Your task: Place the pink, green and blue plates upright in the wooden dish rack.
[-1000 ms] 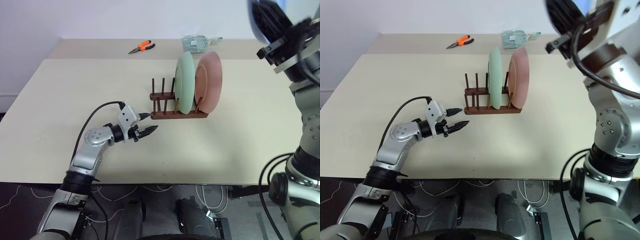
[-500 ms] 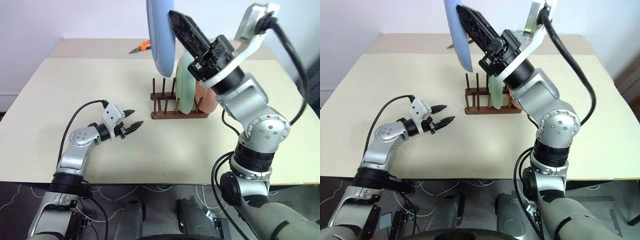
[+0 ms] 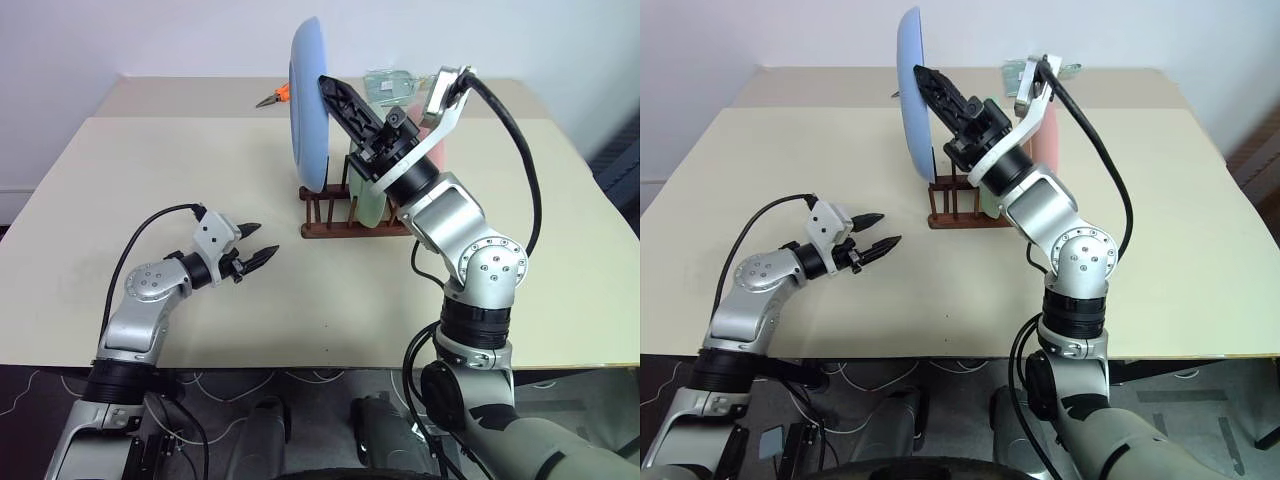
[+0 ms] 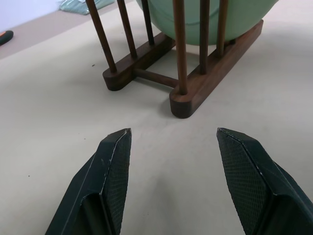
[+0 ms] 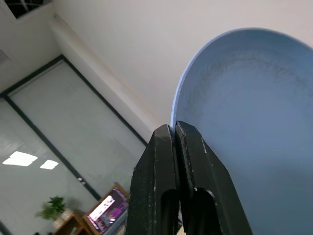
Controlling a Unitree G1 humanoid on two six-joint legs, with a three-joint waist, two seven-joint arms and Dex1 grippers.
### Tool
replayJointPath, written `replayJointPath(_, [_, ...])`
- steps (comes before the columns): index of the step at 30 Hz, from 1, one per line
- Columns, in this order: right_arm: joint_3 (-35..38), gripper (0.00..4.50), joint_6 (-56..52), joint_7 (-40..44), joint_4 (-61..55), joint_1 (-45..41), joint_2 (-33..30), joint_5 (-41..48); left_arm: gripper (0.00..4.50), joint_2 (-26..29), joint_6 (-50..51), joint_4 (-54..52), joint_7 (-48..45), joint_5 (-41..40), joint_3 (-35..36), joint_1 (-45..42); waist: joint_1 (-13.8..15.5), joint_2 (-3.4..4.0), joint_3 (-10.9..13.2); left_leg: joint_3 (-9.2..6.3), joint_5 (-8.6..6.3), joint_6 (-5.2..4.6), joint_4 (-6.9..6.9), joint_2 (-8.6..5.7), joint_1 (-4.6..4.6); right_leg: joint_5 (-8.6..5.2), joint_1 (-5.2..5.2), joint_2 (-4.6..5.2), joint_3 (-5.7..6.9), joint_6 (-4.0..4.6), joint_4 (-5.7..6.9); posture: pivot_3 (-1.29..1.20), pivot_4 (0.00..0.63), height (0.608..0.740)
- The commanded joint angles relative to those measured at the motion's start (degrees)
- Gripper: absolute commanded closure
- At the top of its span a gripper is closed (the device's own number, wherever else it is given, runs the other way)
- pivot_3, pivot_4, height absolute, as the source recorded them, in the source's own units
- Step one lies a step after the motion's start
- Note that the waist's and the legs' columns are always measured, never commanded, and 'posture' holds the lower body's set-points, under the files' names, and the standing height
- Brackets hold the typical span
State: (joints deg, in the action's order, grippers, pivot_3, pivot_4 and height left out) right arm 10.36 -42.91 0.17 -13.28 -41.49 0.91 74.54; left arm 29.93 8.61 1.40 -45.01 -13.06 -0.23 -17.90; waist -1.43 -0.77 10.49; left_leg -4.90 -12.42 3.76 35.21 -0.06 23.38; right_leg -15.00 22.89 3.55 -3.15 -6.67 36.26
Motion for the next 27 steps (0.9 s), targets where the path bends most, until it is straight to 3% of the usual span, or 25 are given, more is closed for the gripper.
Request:
replayJointPath(1, [-0.2, 4.46, 1.4, -0.7, -0.8, -0.2, 0.8, 0.5, 1.67, 0.7, 0.6, -2.4, 0.0, -1.0, 1.4, 0.0, -0.1, 0.0, 0.0, 0.0, 0.0, 0.0, 0.0, 0.0, 0.0, 0.0, 0.0, 0.0, 0.0, 0.0, 0.0, 0.0, 0.15, 0.74])
replayJointPath(9, [-0.5, 4.46, 1.1, -2.4, 6.4, 0.4, -0.9, -4.4, 1.67, 1.1, 2.1, -3.4, -1.9, -2.4, 1.1, -0.3, -1.0, 0.0, 0.0, 0.0, 0.0, 0.0, 0.0, 0.0, 0.0, 0.0, 0.0, 0.0, 0.0, 0.0, 0.0, 0.0, 0.15, 0.74])
replayJointPath(12, [-0.1, 3.6, 1.1, -1.1, 7.9, -0.3, -1.5, -5.5, 1.67, 1.0, 2.6, -4.3, -2.0, -2.8, 0.8, 0.0, -1.1, 0.01, 0.0, 0.0, 0.0, 0.0, 0.0, 0.0, 0.0, 0.0, 0.01, -0.01, 0.0, 0.0, 0.0, 0.0, 0.15, 0.74])
replayJointPath(18, [-4.8, 0.58, 3.5, 5.7, 4.3, -4.2, -6.9, -16.1, 1.67, 0.7, 3.3, -5.5, -1.8, -2.5, 0.4, 0.9, -1.2, 0.04, 0.0, 0.04, 0.0, 0.0, -0.02, 0.0, 0.01, 0.0, 0.07, -0.01, -0.04, 0.0, 0.01, 0.0, 0.15, 0.74])
replayJointPath(22, [-7.4, 0.58, 5.3, 10.9, 0.4, -5.7, -10.7, -21.7, 1.67, 0.5, 3.6, -6.1, -1.5, -2.4, 0.4, 1.4, -1.1, 0.04, 0.0, 0.04, 0.0, 0.0, -0.04, 0.0, 0.01, 0.0, 0.07, 0.0, -0.03, 0.0, -0.01, 0.0, 0.15, 0.74])
replayJointPath(24, [-6.1, 0.58, 7.2, 15.0, -4.8, -6.3, -16.1, -24.2, 1.67, 0.4, 3.5, -6.2, -0.8, -2.3, 0.8, 1.9, -0.9, 0.04, 0.0, 0.04, 0.0, 0.0, -0.02, 0.0, 0.04, 0.0, 0.07, 0.01, -0.03, 0.0, -0.02, 0.0, 0.15, 0.74])
replayJointPath(27, [2.5, 0.58, 8.4, 15.4, -7.6, -3.8, -25.7, -26.2, 1.67, 0.8, 0.9, -4.0, 0.5, -0.4, 1.4, 2.6, -0.2, -0.01, 0.0, 0.03, 0.0, 0.0, 0.0, -0.03, 0.09, 0.0, 0.02, 0.05, -0.02, -0.01, -0.14, 0.0, 0.15, 0.74])
